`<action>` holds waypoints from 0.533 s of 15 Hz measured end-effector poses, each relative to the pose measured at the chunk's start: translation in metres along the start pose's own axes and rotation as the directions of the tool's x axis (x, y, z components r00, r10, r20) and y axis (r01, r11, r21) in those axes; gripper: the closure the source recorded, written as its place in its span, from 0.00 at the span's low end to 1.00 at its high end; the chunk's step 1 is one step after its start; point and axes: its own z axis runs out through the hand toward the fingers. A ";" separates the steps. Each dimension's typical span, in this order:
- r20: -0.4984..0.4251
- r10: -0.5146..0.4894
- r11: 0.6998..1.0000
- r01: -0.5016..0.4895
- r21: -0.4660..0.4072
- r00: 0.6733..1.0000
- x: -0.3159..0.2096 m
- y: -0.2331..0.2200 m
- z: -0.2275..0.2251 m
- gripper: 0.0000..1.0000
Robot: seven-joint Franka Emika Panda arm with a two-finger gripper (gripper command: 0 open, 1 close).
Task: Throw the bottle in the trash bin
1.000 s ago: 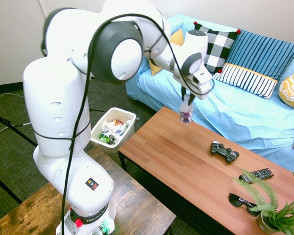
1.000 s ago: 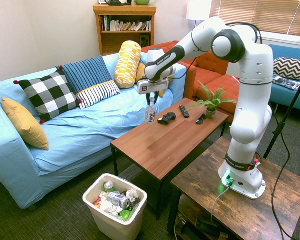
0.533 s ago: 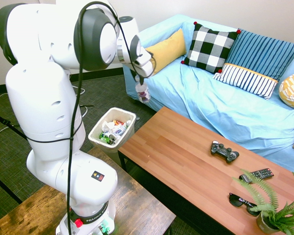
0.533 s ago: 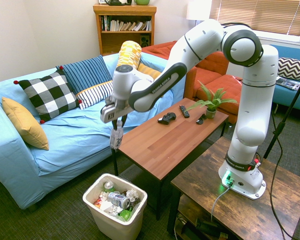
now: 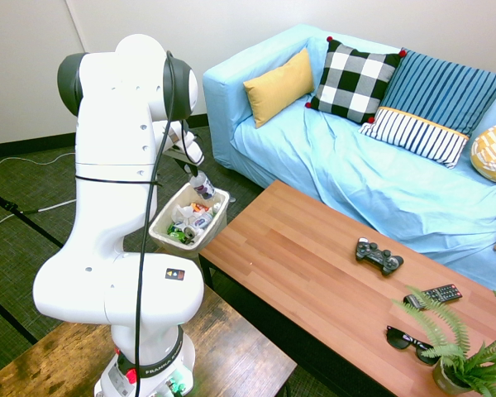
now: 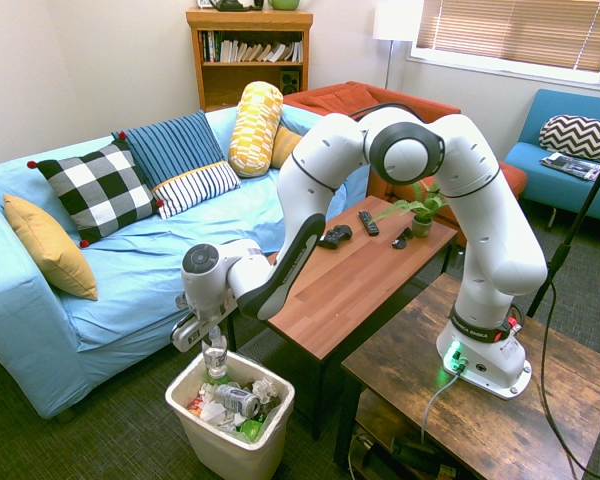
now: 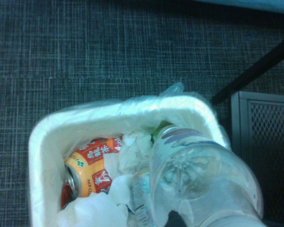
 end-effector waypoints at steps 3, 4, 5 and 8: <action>-0.002 0.017 1.000 -0.017 -0.012 1.000 0.001 -0.014 0.000 0.00; -0.002 0.022 1.000 -0.022 -0.015 1.000 0.004 -0.017 -0.002 0.00; -0.001 0.027 1.000 -0.027 -0.016 1.000 0.008 -0.019 -0.003 0.00; -0.001 0.038 0.999 -0.038 -0.019 0.999 0.014 -0.021 -0.004 0.00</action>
